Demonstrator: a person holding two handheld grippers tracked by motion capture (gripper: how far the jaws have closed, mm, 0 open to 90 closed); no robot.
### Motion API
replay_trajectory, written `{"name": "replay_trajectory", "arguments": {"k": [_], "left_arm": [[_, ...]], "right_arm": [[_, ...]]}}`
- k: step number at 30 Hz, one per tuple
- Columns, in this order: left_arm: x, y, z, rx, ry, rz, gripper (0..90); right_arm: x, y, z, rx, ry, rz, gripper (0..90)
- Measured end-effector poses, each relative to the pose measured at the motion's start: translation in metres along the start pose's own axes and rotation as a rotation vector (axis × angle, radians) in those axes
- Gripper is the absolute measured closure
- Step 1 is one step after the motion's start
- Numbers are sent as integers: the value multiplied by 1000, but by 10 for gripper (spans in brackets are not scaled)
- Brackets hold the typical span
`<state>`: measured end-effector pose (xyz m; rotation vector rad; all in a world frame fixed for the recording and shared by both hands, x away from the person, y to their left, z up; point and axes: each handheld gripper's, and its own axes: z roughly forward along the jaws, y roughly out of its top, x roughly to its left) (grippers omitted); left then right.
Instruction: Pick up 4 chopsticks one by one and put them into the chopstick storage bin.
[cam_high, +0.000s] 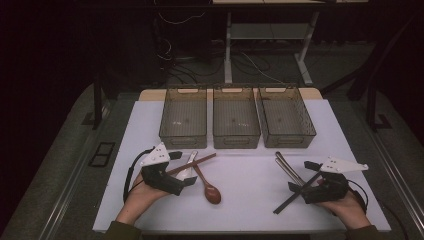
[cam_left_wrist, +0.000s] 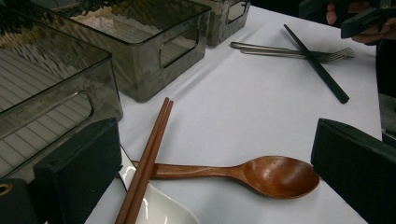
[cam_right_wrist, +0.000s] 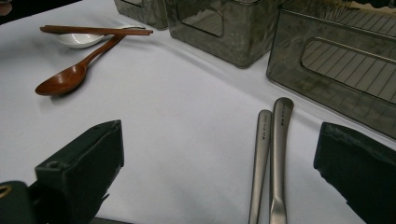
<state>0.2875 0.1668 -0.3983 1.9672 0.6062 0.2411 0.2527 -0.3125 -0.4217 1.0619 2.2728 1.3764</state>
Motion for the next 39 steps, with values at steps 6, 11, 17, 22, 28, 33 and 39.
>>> {"name": "replay_trajectory", "arguments": {"k": [6,11,17,22,28,33,39], "left_arm": [[3,2,-2,-5,5,0,18],[7,2,-4,-10,21,1,26],[12,2,-6,-11,38,-8,34],[18,3,-10,-17,36,-11,41],[25,7,-12,-21,41,1,69],[30,7,-11,-16,49,8,126],[39,7,-10,-8,65,12,210]], "right_arm": [[0,0,-1,-6,-2,1,12],[-1,0,0,-2,-7,-1,12],[-1,0,-1,-15,-2,-2,12],[-1,0,-2,-25,-6,-1,12],[-1,0,-2,-29,-7,1,12],[-1,0,-2,-29,-6,-3,12],[-3,0,-1,-33,-3,2,12]]}}
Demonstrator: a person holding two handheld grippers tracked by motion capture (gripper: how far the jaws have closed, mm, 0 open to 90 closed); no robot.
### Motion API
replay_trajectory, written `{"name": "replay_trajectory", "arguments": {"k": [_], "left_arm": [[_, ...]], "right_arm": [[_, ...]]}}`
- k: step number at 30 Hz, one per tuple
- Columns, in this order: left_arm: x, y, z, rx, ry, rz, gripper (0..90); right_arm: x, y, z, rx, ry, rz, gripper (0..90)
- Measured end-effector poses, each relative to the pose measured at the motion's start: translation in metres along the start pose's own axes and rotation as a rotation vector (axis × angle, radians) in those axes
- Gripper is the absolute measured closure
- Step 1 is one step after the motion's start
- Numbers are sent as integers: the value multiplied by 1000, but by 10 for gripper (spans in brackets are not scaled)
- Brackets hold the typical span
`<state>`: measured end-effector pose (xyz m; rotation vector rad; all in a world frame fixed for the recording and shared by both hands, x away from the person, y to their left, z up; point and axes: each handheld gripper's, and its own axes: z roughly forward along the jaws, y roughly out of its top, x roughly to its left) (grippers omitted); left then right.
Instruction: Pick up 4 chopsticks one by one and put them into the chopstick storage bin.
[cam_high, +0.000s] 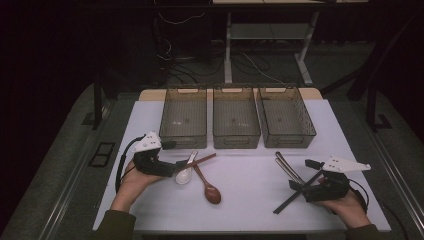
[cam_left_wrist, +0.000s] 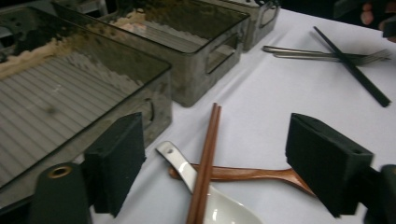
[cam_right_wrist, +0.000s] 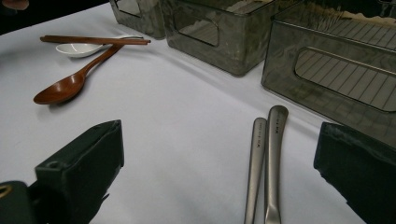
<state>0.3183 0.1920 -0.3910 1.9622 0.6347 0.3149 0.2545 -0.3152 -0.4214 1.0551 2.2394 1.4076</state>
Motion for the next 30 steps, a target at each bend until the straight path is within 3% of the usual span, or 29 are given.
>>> {"name": "replay_trajectory", "arguments": {"k": [13,18,23,30], "left_arm": [[13,-14,0,79,-9,38,475],[15,-20,-2,109,-15,31,590],[16,-27,-8,141,-2,38,638],[18,-37,-15,161,-27,21,719]], "right_arm": [[1,0,-1,-9,8,1,12],[1,0,-1,-11,10,2,12],[2,0,-2,-14,10,1,12],[3,-1,-1,-8,12,-3,12]]}}
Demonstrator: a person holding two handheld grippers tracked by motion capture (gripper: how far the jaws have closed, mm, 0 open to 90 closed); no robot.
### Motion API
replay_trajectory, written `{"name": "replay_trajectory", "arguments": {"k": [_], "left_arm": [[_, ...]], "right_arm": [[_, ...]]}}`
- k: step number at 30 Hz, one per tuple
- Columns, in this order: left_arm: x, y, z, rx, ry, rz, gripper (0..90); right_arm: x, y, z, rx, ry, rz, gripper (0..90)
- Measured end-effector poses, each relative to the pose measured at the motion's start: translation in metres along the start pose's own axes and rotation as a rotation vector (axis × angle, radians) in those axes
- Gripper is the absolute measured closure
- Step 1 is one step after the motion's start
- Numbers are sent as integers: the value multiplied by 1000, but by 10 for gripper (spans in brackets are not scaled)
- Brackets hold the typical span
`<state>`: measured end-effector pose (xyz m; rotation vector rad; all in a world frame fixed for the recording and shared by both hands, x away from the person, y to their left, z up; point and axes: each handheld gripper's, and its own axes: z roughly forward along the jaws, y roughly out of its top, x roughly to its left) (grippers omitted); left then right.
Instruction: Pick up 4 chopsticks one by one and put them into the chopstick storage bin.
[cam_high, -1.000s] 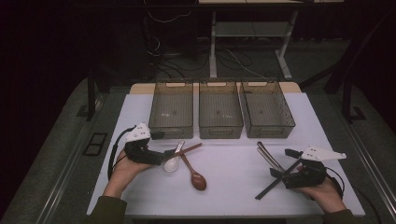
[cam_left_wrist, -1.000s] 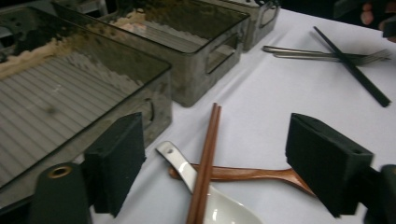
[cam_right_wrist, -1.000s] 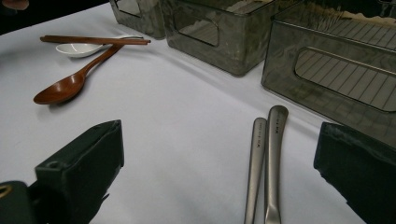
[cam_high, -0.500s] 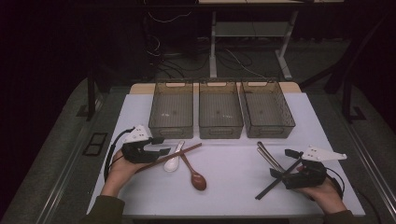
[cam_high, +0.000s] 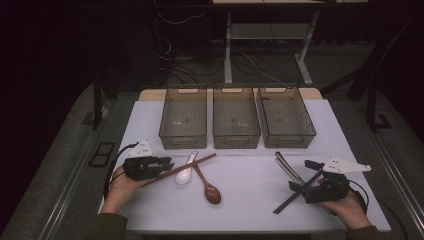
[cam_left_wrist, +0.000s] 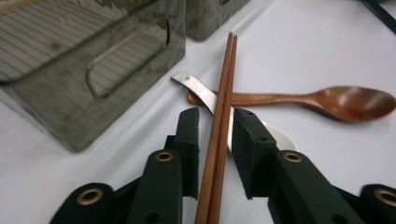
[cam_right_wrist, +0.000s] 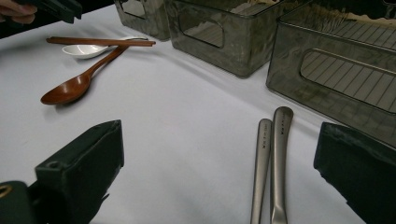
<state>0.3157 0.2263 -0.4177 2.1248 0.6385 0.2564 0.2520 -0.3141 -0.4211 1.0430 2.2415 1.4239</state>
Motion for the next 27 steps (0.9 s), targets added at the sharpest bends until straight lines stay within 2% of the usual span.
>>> {"name": "replay_trajectory", "arguments": {"k": [4,9,11,14,27], "left_arm": [[2,-5,-2,13,2,-6,733],[2,-10,-1,44,7,-5,805],[3,-10,0,49,-12,-7,818],[2,-10,1,67,-27,-5,888],[8,-17,6,104,-41,-31,889]], "right_arm": [[-1,0,1,5,0,1,12],[-1,-1,1,12,0,-1,12],[-1,-1,1,12,0,-1,12],[-1,-1,1,13,-1,0,12],[-2,-2,2,21,-2,1,12]]}}
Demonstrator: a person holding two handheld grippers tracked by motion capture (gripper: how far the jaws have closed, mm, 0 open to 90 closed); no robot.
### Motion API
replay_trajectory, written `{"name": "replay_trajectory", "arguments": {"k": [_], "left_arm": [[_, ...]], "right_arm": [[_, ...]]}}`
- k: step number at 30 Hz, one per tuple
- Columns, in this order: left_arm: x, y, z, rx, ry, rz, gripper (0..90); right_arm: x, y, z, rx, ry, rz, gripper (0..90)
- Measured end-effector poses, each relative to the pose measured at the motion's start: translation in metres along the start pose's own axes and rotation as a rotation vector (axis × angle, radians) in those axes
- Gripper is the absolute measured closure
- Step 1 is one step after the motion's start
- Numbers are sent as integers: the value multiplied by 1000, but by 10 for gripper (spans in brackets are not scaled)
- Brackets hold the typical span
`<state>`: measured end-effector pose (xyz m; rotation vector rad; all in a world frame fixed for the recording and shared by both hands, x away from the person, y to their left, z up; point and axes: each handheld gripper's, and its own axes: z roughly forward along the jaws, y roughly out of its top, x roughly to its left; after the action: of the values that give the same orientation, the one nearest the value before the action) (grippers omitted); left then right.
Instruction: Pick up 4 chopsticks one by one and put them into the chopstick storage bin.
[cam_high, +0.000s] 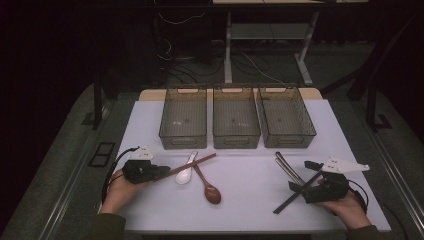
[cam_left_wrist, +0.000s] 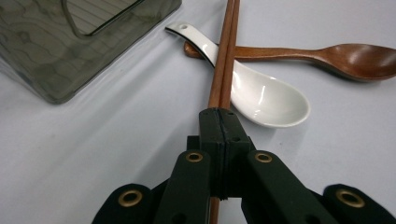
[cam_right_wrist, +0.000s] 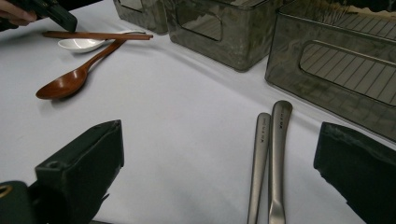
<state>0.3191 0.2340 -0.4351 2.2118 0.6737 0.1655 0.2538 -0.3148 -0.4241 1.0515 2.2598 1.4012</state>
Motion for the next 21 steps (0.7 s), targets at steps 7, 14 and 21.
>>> {"name": "replay_trajectory", "arguments": {"k": [7,14,21], "left_arm": [[1,-1,1,5,-11,-2,889],[2,-1,1,4,-6,2,889],[2,-1,2,-1,5,0,889]], "right_arm": [[0,0,0,3,0,0,12],[0,0,0,5,1,0,12],[0,0,0,5,2,1,12]]}}
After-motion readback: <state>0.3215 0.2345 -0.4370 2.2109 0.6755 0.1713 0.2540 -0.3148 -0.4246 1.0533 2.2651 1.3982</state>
